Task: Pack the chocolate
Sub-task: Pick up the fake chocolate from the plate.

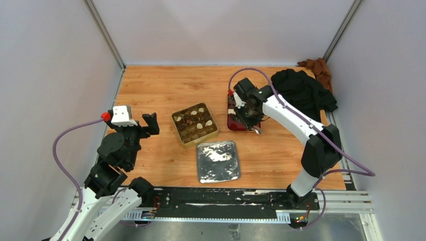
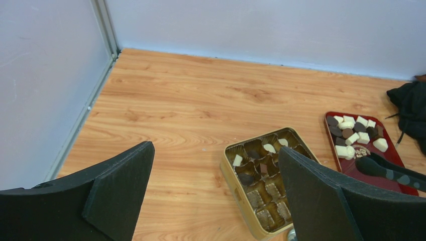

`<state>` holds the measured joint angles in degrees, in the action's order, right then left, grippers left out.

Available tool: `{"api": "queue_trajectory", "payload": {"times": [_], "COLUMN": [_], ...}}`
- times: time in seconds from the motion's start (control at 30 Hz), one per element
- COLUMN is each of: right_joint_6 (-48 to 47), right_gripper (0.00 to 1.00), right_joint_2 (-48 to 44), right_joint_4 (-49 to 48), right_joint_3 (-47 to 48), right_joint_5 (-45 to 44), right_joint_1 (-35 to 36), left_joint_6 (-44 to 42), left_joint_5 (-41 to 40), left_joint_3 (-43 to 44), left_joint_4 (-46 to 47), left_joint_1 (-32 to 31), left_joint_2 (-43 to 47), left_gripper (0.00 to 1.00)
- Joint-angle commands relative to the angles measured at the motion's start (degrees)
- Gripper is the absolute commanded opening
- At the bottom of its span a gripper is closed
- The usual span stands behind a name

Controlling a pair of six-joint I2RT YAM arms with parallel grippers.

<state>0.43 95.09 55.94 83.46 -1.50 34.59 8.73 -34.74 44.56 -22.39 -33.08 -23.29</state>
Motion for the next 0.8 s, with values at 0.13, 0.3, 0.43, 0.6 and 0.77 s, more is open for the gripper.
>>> {"api": "queue_trajectory", "payload": {"times": [0.13, 0.3, 0.43, 0.6, 0.77], "right_joint_6": [0.50, 0.79, 0.97, 1.33, 1.51], "right_gripper": [0.19, 0.19, 0.19, 0.19, 0.19], "right_joint_2": [-2.75, -2.85, -2.29, -0.64, 1.32], "right_joint_4": [2.67, 3.02, 3.17, 3.21, 3.21], "right_joint_3": [4.01, 6.19, 7.71, 10.18, 12.96], "right_joint_5": [-0.07, -0.05, 0.09, 0.06, 0.32], "right_joint_1": [1.92, 3.80, 5.70, 8.83, 11.56], "left_joint_6": [-0.03, -0.03, -0.03, -0.03, -0.03], "left_joint_5": [0.07, 0.08, 0.02, -0.15, -0.14], "left_joint_3": [-0.61, -0.62, -0.61, -0.61, -0.61], "left_joint_4": [1.13, 1.16, 1.15, 1.10, 1.12], "left_joint_1": [0.30, 0.30, 0.30, 0.30, 0.34], "left_joint_2": [0.42, 0.39, 0.48, 0.66, 0.75], "left_gripper": [1.00, 1.00, 1.00, 1.00, 1.00]}}
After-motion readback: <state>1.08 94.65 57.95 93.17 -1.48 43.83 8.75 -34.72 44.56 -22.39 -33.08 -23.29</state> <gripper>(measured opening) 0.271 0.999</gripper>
